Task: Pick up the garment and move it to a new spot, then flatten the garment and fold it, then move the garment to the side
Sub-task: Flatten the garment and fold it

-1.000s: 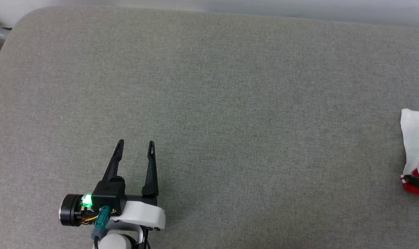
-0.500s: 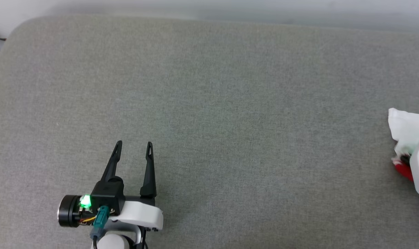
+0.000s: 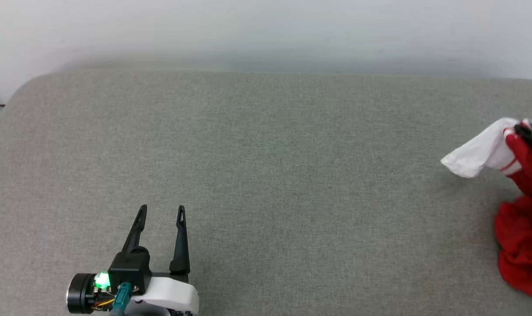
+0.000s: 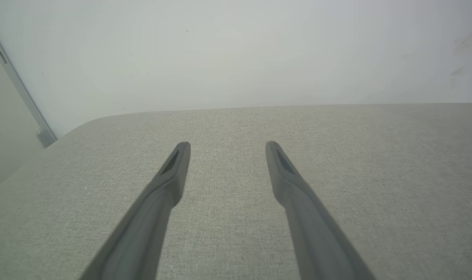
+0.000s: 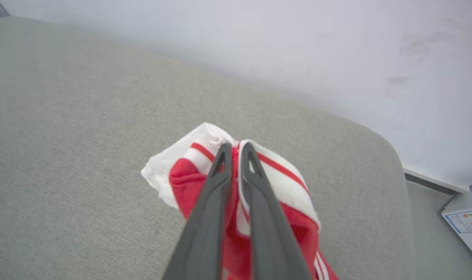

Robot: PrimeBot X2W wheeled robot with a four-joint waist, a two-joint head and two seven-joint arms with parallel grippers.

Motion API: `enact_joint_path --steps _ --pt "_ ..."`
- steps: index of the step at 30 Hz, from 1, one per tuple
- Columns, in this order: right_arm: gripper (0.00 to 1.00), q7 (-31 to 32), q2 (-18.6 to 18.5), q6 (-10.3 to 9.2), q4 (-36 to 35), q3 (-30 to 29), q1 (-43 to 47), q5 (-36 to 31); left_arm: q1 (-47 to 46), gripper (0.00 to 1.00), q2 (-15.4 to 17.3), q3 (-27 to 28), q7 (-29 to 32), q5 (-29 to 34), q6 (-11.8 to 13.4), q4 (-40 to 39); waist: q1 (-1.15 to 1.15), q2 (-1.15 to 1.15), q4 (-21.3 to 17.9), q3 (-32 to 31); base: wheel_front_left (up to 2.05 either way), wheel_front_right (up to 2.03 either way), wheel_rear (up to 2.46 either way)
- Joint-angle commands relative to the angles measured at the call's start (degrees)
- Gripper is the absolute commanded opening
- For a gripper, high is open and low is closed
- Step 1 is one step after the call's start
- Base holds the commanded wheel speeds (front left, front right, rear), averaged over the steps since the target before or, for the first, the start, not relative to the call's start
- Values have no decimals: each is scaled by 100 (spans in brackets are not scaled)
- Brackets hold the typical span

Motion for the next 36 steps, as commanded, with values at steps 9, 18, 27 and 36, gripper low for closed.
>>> enact_joint_path --steps 9,18,27,36 --pt "0 -159 363 -6 -1286 -1337 431 -379 92 100 8 48 -15 39 -53 -35 0 0 -11 -83 0 0 0" --pt "0 59 882 -5 -1886 -1335 420 -749 -8 100 0 -3 -15 9 -36 -38 0 0 155 42 0 0 0" --pt "0 -24 1302 -5 -1410 135 -407 -840 -188 100 -7 -114 -15 -53 -24 4 0 0 468 269 0 0 0" --pt "0 -494 2027 -5 -197 1910 -1307 -878 -305 100 -12 -268 -15 -201 83 15 0 0 860 506 0 0 0"
